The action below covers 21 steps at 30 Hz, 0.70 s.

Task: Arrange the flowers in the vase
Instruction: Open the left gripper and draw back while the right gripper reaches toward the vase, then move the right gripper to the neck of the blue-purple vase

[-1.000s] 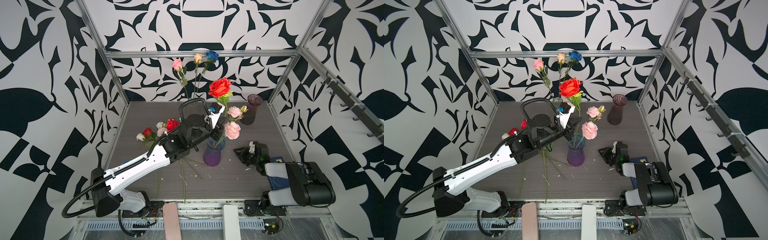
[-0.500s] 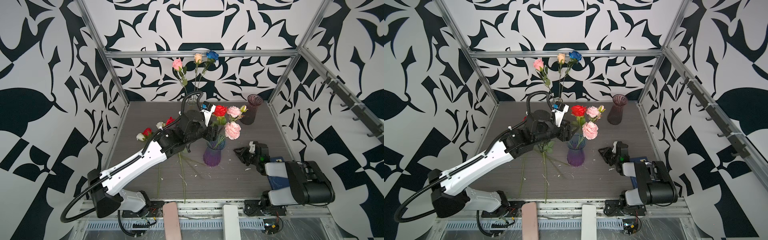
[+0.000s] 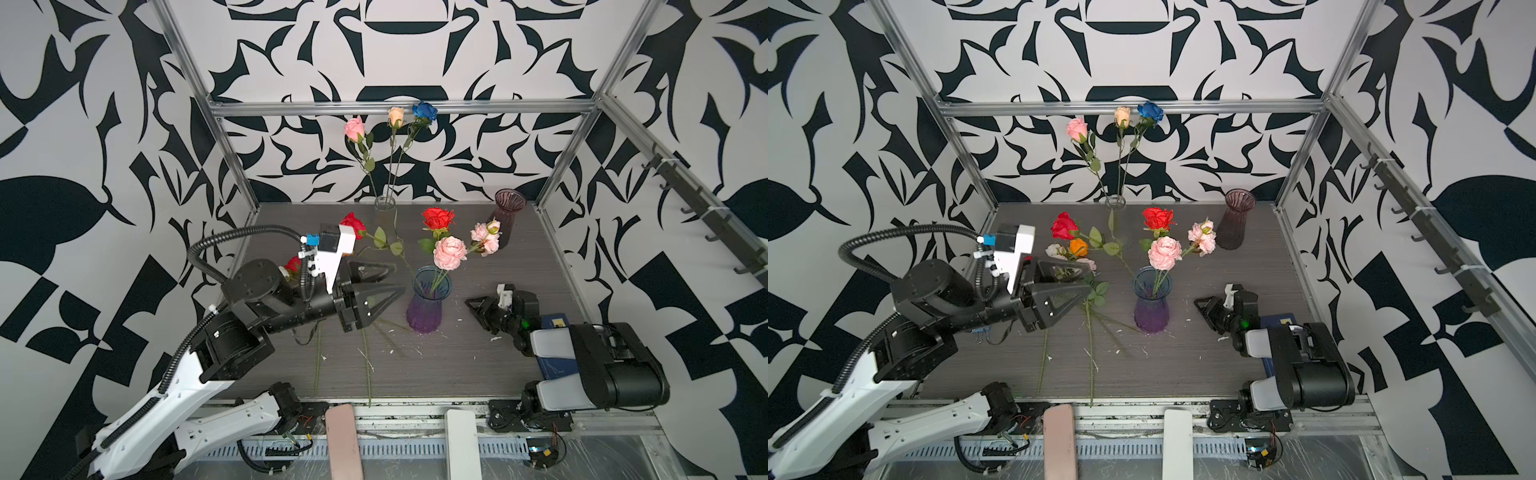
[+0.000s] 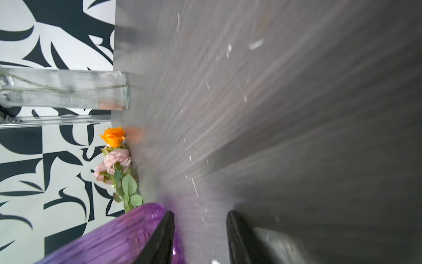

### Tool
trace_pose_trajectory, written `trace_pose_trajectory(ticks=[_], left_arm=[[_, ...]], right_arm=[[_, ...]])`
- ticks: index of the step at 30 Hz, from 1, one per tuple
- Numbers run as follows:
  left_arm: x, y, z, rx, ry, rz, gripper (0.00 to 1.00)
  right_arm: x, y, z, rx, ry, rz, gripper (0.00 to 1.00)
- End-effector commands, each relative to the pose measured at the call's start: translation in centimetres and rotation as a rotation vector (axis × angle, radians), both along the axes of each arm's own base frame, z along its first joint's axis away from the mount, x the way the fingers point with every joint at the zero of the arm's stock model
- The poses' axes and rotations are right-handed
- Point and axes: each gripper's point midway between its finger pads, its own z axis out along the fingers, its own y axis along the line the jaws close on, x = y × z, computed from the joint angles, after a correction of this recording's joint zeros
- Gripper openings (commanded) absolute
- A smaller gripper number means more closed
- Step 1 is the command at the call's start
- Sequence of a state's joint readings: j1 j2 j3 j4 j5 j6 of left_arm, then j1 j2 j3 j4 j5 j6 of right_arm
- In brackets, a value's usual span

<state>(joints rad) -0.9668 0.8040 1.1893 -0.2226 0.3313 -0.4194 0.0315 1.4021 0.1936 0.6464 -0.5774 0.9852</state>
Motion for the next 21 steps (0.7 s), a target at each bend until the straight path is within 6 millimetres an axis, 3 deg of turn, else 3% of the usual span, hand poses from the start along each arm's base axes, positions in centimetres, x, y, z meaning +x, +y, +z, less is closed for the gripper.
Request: trace_pose_trajectory(ticks=[1, 3, 6, 9, 11, 15, 21], left_arm=[[-2.5, 0.1, -4.0, 0.057, 0.021, -0.130, 0.59], [-3.5, 1.1, -5.5, 0.045, 0.031, -0.145, 0.57], [-4.1, 1.7, -9.4, 0.047, 0.087, -0.162, 0.57], [-4.2, 1.8, -12.7, 0.070, 0.128, -0.155, 0.56], [-4.3, 1.8, -14.4, 0.081, 0.140, -0.161, 0.56], [-4.5, 1.4, -16.9, 0.098, 0.136, -0.179, 0.55], [-3.4, 1.8, -20.2, 0.096, 0.167, -0.102, 0.55]], right_arm=[[-0.7, 1.0, 3.0, -0.006, -0.106, 0.081, 0.43], [-1.1, 1.1, 5.3, -0.134, -0.142, 0.139, 0.49], [-2.4, 1.7, 10.6, -0.389, -0.310, 0.241, 0.65], [-4.0, 2.9, 13.7, -0.477, -0.460, 0.313, 0.76], [-4.8, 3.7, 14.1, -0.464, -0.501, 0.346, 0.79], [-6.0, 5.1, 13.7, -0.427, -0.615, 0.393, 0.99], [-6.9, 6.3, 13.7, -0.471, -0.795, 0.399, 0.99]])
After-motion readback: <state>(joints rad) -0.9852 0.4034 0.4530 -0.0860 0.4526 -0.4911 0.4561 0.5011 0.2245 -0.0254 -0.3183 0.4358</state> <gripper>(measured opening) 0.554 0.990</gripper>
